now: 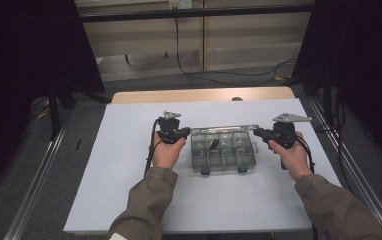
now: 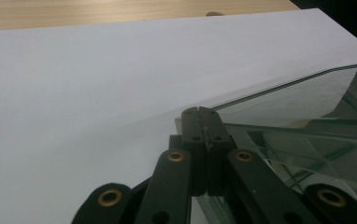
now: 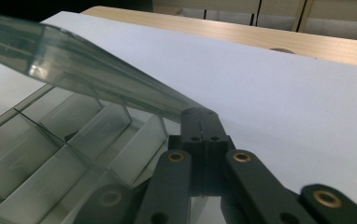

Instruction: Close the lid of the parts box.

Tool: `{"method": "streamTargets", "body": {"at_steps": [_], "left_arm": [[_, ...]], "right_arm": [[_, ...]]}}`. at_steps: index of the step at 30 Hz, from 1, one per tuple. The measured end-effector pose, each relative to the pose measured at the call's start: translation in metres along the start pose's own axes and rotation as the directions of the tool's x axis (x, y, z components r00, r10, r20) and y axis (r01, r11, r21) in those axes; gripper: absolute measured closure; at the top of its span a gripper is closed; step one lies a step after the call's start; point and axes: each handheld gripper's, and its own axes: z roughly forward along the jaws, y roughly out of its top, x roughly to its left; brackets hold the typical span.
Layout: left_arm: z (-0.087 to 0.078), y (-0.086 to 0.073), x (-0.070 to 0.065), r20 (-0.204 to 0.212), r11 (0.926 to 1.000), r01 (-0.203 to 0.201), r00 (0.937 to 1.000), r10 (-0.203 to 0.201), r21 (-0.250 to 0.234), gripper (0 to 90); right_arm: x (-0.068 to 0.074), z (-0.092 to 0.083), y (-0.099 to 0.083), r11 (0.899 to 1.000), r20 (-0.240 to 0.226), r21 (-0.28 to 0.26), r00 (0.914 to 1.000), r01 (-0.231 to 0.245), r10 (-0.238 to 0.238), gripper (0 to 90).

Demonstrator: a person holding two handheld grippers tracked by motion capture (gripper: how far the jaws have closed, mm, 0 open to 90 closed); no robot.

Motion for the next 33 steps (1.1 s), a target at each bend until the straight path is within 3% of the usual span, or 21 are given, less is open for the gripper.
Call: {"method": "streamTargets", "body": {"at_steps": [33], "left_arm": [[-0.002, -0.011, -0.002, 0.004, 0.9998, -0.019, 0.9998, 0.019, 0.008, 90.0]], "right_arm": [[0.003, -0.005, -0.011, 1.000, -0.013, 0.010, 0.9999, 0.001, -0.001, 90.0]]}}
